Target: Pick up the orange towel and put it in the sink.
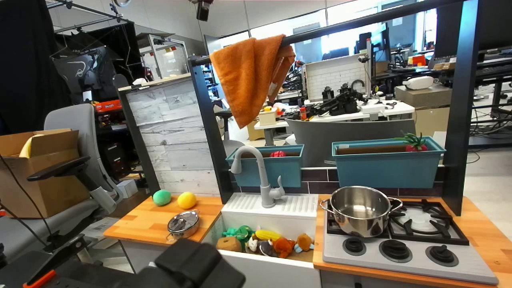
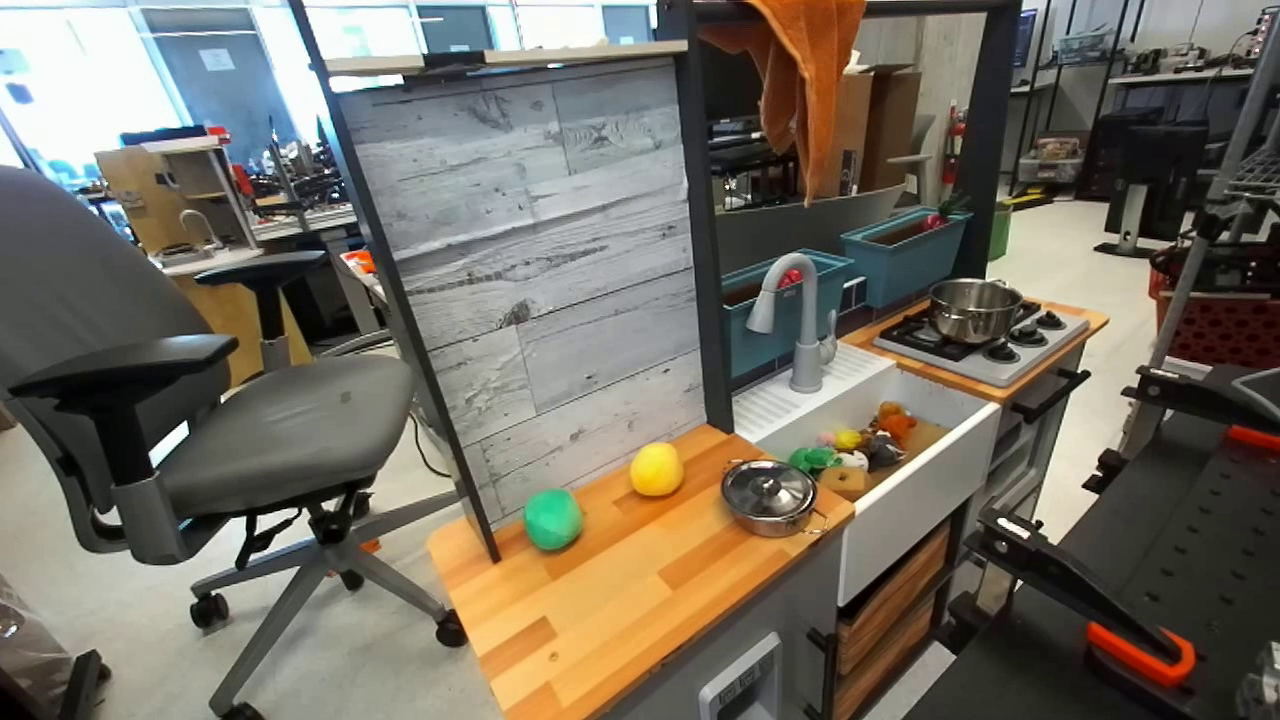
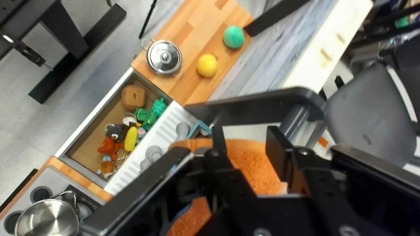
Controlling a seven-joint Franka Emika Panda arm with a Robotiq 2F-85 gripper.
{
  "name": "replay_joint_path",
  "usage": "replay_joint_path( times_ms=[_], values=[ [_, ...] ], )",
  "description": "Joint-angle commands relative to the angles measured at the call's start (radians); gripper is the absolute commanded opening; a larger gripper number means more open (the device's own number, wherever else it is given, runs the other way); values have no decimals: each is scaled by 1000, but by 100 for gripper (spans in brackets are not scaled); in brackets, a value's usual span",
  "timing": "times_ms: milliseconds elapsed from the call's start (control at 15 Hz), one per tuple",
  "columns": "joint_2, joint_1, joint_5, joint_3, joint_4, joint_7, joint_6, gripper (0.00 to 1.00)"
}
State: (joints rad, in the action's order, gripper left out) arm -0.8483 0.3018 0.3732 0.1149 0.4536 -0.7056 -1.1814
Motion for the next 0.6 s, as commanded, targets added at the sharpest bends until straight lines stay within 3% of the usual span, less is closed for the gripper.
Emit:
replay_joint_path(
  times_ms=[0,67,133,267,333,533],
  values=[
    [58,41,51,23,38,107,161,13],
    [56,64,48,14,35,159,219,41],
    [51,23,43,12,26,146,252,65],
    [23,7,21,-13,-14,174,246,69],
    [2,-8,-3,-32,-50,191,175,76],
    [8,-32,-44,-55,-15,245,6,97]
  ],
)
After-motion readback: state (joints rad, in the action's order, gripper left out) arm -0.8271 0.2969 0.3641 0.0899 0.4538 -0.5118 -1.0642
